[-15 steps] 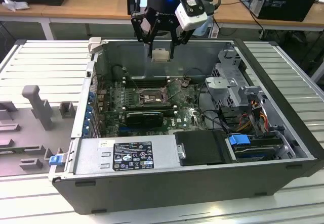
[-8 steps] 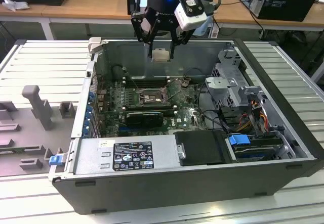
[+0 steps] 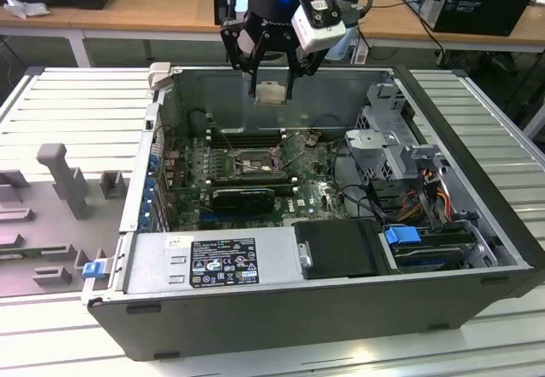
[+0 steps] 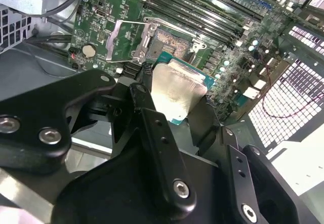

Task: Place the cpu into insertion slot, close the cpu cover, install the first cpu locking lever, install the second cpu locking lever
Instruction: 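Place the cpu into insertion slot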

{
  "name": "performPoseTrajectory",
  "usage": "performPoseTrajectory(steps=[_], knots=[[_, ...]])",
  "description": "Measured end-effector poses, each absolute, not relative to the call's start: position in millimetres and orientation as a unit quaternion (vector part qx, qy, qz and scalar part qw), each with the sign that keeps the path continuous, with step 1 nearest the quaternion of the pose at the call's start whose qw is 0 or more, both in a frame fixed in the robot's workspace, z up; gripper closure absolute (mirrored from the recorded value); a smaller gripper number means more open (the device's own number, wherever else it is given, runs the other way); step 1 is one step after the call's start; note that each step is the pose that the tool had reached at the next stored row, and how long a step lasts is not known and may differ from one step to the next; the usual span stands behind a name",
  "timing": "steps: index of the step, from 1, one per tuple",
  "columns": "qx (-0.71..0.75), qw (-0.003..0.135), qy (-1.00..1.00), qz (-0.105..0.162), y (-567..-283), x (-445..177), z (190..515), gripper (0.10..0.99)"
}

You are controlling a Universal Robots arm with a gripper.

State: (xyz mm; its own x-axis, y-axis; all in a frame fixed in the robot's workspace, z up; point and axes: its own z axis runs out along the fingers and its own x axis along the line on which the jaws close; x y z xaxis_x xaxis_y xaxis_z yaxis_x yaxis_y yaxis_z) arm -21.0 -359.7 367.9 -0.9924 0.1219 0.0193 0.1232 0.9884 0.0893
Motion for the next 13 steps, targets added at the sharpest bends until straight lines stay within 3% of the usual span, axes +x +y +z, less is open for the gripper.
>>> performPoseTrajectory(steps=[13], knots=[[-0.08,0.006,-0.996,-0.045,-359.7,-21.0,367.9,0.561]])
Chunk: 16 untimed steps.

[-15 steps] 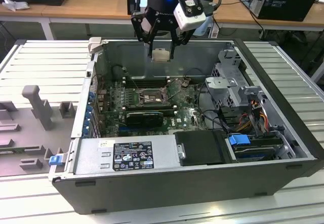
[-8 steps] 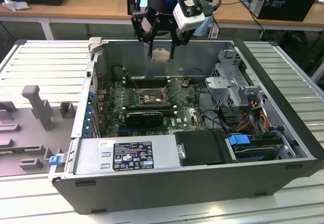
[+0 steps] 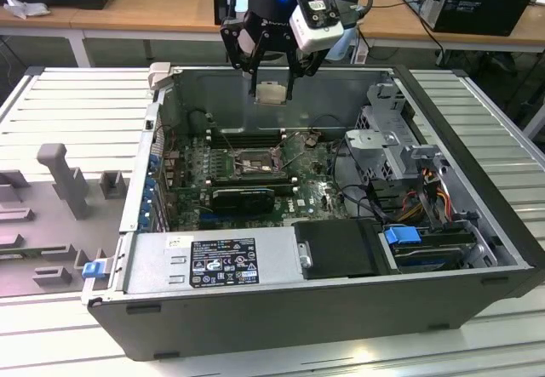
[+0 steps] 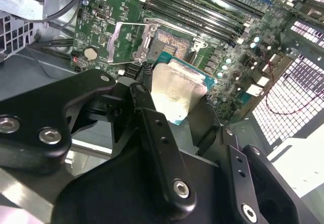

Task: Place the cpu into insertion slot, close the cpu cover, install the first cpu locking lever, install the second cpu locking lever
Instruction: 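Place the cpu into insertion slot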

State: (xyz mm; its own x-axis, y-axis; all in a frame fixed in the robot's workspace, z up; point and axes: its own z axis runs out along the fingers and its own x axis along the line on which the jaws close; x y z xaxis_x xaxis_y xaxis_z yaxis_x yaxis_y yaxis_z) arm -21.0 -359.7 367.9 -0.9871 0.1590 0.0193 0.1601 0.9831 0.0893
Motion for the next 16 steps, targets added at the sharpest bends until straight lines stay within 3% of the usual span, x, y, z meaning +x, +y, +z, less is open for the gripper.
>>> performPoseTrajectory(steps=[16], knots=[[-0.1,0.005,-0.994,-0.045,-359.7,-21.0,367.9,0.561]])
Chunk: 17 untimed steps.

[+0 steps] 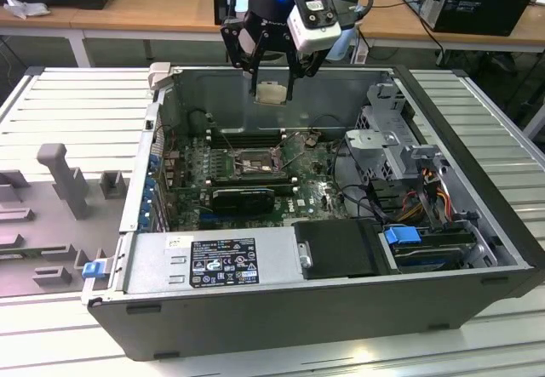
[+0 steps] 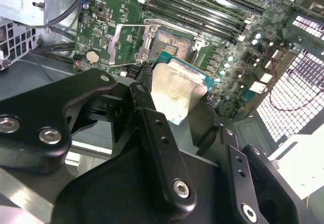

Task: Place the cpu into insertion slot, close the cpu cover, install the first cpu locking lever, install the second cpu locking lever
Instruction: 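Place the cpu into insertion slot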

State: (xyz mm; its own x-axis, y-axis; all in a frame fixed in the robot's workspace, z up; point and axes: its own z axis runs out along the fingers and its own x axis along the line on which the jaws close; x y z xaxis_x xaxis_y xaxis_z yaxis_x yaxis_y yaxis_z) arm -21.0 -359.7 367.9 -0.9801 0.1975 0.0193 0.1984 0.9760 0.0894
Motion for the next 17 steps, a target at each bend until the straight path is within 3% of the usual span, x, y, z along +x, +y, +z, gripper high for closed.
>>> performPoseTrajectory(steps=[17], knots=[[-0.118,0.004,-0.992,-0.046,-359.7,-21.0,367.9,0.561]])
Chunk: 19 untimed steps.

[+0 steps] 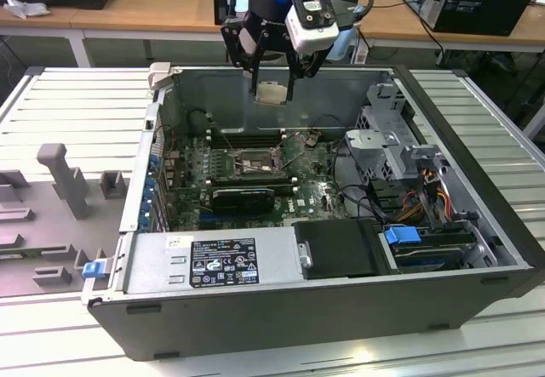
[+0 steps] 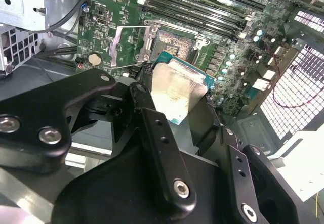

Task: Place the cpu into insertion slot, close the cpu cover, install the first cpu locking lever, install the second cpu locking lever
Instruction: 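Place the cpu into insertion slot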

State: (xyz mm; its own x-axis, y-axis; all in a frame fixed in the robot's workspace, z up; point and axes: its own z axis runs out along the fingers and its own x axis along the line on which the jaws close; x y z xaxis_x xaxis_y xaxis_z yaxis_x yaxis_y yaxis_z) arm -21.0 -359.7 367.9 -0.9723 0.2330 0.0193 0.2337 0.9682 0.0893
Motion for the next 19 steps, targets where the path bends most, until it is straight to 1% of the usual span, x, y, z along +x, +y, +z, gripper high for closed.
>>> performPoseTrajectory(steps=[19], knots=[[-0.141,0.003,-0.989,-0.046,-359.7,-21.0,367.9,0.561]])
